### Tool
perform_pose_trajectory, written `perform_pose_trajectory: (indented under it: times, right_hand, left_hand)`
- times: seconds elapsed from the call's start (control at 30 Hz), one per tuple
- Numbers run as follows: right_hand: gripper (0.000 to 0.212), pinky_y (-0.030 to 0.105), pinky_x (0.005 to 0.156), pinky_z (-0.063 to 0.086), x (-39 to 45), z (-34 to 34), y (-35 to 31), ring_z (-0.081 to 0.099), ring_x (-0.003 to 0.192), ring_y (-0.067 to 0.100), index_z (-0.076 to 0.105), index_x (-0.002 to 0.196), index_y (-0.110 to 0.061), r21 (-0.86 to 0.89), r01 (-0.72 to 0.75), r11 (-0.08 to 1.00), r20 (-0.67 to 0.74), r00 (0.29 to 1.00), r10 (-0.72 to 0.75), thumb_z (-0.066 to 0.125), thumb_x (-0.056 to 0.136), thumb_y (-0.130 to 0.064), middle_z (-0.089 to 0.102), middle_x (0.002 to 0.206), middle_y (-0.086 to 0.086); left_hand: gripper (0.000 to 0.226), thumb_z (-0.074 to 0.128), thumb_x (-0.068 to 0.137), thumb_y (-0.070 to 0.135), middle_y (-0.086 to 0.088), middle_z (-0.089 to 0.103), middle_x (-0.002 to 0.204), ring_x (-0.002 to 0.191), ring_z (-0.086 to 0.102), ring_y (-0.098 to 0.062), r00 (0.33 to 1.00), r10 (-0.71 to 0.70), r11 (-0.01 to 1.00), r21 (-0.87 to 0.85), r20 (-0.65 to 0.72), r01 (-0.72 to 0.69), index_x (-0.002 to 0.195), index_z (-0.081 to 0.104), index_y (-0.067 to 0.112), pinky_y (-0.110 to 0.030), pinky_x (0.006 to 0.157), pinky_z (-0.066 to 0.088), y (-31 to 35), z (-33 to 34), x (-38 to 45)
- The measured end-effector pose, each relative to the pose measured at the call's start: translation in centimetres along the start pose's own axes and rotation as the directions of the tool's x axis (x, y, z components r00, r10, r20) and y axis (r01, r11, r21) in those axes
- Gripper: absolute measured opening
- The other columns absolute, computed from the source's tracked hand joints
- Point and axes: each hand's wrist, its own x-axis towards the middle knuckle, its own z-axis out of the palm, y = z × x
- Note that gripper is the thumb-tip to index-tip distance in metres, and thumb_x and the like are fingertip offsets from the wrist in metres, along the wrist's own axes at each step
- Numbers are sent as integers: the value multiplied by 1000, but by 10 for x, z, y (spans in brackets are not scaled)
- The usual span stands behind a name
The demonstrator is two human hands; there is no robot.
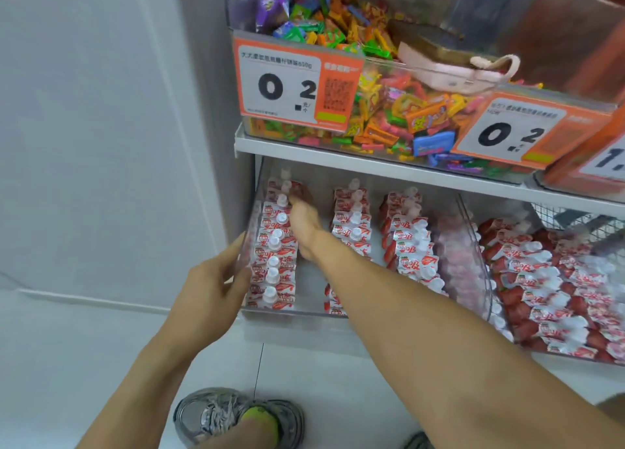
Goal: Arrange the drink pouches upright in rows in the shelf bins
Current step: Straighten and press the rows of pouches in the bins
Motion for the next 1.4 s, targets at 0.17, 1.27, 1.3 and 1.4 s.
perform_pose_trajectory:
  times: [0.17, 1.27, 1.3, 1.4]
  right_hand:
    - [73, 52, 112, 35, -50, 3, -17, 46, 132, 35, 25, 152, -24, -46, -65, 997, -23, 998, 64, 31, 93, -67, 42, 151, 7]
    - [51, 28, 99, 42, -198, -131, 30, 50, 122, 18, 46, 138, -18, -724, 481, 494, 178, 822, -540, 60, 91, -32, 51, 132, -1]
    - [54, 29, 102, 40, -194, -135, 34, 47, 125, 19, 45, 139, -17, -745, 474, 470, 185, 823, -537, 60, 90, -32, 49, 134, 0]
    - [58, 30, 109, 34, -190, -150, 42, 39, 133, 22, 39, 144, -14, -828, 419, 374, 203, 844, -496, 57, 93, -37, 42, 140, 3]
  left_hand:
    - [45, 52, 97, 16, 46, 57, 90, 81, 52, 31, 999, -36, 996, -80, -36, 34, 138, 49, 34, 5, 64, 37, -2, 3, -2]
    - [44, 54, 87, 26, 0, 51, 127, 121, 48, -16, 936, 339, 920, 240, -93, -309, 129, 50, 13, -30, 102, 39, 70, 58, -47]
    - [47, 53, 87, 29, -1, 51, 128, 122, 46, -16, 932, 362, 890, 301, -8, -343, 131, 49, 12, -29, 104, 38, 72, 67, -48]
    - [62, 56, 90, 37, -1, 53, 131, 122, 45, -15, 945, 284, 876, 356, 163, -325, 143, 36, 13, -20, 101, 34, 70, 83, -41]
